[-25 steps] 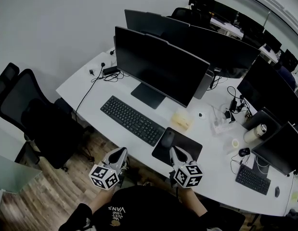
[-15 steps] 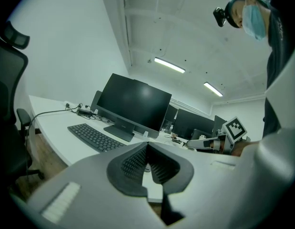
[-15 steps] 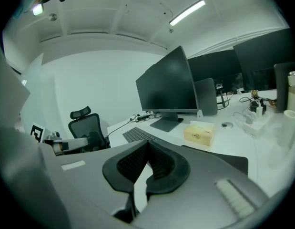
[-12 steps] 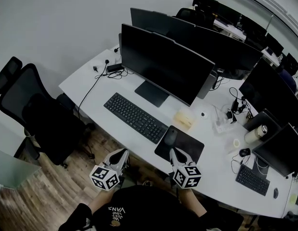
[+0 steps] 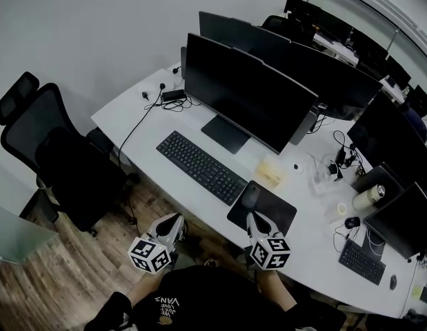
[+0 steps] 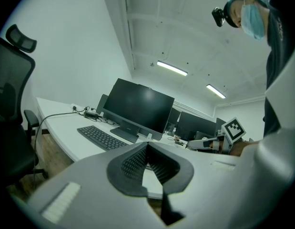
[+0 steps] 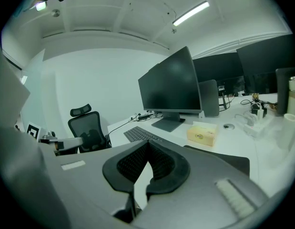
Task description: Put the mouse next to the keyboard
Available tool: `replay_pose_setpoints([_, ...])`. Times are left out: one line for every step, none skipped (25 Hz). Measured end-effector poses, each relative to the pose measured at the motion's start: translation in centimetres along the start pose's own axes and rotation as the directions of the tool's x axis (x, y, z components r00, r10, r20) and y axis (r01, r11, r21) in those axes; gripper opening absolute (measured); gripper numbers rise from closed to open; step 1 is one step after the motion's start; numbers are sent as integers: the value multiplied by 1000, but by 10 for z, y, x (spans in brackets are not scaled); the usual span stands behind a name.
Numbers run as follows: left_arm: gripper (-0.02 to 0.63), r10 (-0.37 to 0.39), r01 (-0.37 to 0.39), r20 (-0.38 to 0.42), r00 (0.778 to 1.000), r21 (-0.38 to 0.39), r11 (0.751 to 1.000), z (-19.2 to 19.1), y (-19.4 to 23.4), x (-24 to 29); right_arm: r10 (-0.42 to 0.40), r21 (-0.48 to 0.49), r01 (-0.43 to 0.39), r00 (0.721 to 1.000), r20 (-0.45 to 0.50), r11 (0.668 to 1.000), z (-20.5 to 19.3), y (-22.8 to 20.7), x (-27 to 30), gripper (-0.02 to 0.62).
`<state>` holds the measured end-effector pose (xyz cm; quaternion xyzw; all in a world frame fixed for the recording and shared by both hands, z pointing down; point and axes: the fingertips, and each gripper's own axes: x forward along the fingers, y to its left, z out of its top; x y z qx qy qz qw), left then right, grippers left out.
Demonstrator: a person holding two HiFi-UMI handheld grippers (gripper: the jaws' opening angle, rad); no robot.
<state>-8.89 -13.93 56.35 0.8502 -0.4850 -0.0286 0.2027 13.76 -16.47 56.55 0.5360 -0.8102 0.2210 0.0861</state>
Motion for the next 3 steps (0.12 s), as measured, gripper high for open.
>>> replay_pose_setpoints([2, 1, -1, 1, 1000, -1, 1000, 0, 1, -1, -2, 0, 2, 1000, 1, 1000, 0, 1, 0, 5])
replay_pose_setpoints([2, 1, -1, 1, 1000, -1, 1000, 0, 2, -2, -3, 1, 3, 1000, 1, 1000, 0, 1, 1, 5])
replay_pose_setpoints([2, 1, -1, 1, 1000, -2, 1000, 0, 2, -3, -3, 2, 3, 1000, 1, 1000, 0, 2, 1, 5])
